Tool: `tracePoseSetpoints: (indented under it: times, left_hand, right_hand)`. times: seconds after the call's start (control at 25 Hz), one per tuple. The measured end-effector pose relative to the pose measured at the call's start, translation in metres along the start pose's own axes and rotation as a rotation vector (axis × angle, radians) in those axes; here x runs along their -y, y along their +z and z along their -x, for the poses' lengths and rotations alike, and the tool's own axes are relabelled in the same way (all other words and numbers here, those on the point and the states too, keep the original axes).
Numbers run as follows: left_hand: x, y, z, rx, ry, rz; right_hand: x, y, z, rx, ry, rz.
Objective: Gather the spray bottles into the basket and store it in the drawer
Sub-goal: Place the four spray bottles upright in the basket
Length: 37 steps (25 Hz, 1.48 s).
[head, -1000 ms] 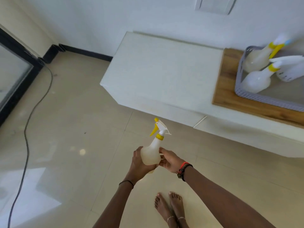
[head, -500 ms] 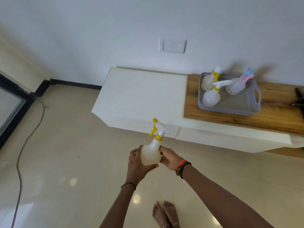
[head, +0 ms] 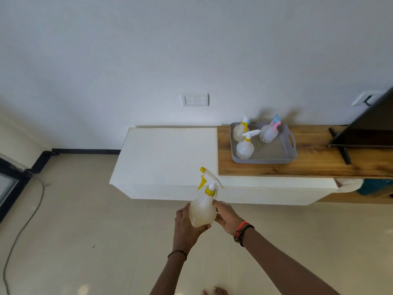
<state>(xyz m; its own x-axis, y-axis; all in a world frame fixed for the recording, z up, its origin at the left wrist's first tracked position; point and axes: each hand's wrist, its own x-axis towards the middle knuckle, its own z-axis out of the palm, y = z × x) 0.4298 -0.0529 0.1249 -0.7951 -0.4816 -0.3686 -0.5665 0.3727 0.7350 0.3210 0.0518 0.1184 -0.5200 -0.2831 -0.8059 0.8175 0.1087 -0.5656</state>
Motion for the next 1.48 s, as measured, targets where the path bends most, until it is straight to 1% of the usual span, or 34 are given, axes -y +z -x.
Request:
tracePoseSetpoints:
  times: [0.2,0.4,0.64,0.84,1.04,1.28,1.48]
  left_hand:
    - [-0.027,0.015,-0.004,0.088,0.043,-0.049]
    - [-0.055,0.041,-0.007,0.165,0.064,-0.038]
    - [-0.092,0.075,-0.02,0.239,0.089,-0.063]
    - [-0.13,0.111,-0.042,0.287,0.08,-0.056]
    - [-0.172,0.151,-0.069,0.295,0.045,-0.001]
    - [-0.224,0.211,-0.111,0.29,0.005,0.021]
    - [-0.255,0.246,-0.145,0.282,0.01,0.006]
  right_hand:
    - [0.008,-0.027,0.017,-0.07,-0.051,-0.066]
    - [0.022,-0.061,0.029,-0.124,-0.087,-0.123]
    - [0.04,-0.102,0.029,-0.184,-0.106,-0.191]
    - [0.068,-0.147,0.016,-0.203,-0.131,-0.223]
    - [0.107,-0.196,-0.006,-0.219,-0.125,-0.184]
    - [0.165,-0.26,-0.037,-0.206,-0.004,-0.109]
    - [0.199,-0.296,-0.067,-0.18,-0.024,-0.153]
